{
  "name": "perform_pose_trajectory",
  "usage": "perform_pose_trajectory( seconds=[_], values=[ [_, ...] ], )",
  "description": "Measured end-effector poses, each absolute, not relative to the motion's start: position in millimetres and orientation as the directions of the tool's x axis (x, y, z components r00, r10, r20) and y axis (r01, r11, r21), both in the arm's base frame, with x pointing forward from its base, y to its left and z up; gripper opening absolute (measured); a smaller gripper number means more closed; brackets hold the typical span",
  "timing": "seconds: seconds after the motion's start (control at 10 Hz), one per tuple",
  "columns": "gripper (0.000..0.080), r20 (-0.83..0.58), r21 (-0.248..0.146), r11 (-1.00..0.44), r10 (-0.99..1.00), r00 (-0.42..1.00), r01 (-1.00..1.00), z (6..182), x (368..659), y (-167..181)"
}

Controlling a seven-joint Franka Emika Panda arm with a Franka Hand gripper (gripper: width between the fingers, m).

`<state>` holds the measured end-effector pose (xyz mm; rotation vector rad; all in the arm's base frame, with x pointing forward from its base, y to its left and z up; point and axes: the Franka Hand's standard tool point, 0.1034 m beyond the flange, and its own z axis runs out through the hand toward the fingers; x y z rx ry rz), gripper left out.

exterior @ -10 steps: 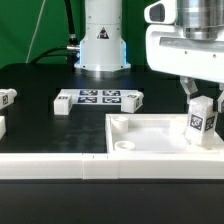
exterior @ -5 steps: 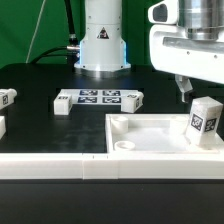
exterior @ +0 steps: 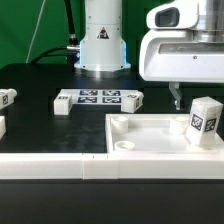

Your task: Assemble one leg

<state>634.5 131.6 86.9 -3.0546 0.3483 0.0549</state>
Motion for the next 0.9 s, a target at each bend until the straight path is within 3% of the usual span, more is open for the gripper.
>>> perform_pose_trajectory(
  seconds=[0.5,0.7,0.9],
  values=[
    [0.0649,-0.017,-0.048,-0.970,0.240,0.971,0.239,86.6,636,124],
    [0.0649,-0.015,-0.049,-0.961,0.274,0.962,0.273,86.5,636,119],
    [0.0382,-0.015,-0.049,-0.961,0.274,0.962,0.273,86.5,636,119]
  ],
)
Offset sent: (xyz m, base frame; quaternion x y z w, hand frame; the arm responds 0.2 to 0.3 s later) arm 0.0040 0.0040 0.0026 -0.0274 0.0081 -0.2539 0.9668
